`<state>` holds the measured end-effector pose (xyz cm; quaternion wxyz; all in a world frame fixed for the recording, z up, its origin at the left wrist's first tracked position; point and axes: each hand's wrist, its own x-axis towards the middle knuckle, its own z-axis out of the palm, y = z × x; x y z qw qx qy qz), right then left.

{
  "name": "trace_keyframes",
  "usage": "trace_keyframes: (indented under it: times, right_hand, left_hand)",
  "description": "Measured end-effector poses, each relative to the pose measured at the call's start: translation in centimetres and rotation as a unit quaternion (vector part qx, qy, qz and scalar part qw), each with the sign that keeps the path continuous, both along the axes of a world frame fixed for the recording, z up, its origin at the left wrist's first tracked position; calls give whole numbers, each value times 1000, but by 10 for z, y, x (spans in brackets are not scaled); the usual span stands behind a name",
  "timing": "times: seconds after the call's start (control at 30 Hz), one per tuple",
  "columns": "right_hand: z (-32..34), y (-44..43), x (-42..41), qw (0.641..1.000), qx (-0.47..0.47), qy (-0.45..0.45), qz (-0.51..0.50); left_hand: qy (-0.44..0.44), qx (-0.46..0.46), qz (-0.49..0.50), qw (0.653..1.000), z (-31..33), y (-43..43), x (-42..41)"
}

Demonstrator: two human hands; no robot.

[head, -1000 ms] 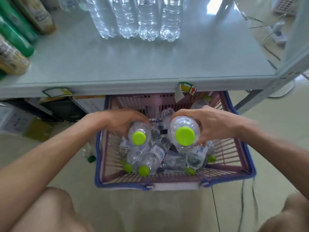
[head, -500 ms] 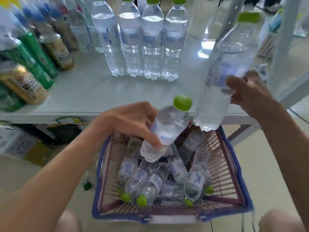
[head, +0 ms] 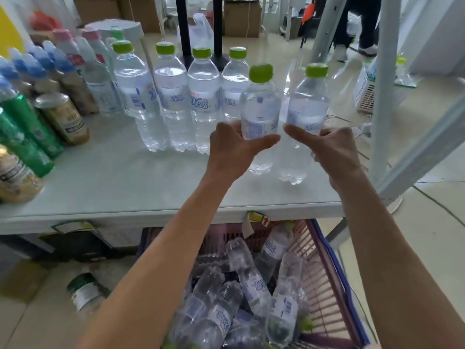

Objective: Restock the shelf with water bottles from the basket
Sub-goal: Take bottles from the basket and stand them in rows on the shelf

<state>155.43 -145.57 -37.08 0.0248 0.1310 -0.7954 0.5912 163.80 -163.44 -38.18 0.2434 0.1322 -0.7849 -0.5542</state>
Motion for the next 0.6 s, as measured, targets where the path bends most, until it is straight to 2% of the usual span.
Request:
trace_keyframes:
  times: [0.13, 0.33, 0.6]
  right_hand:
    - [-15, 3, -8, 1000, -13, 2, -26]
    - [-23, 11, -16, 993, 95, 19, 62]
    - [-33, 16, -28, 996, 42, -14, 81]
  left_hand:
    - [0, 1, 29, 1000, -10, 6, -30]
    - [46, -126, 61, 989, -30, 22, -45]
    - [138, -195, 45, 970, -63, 36, -40]
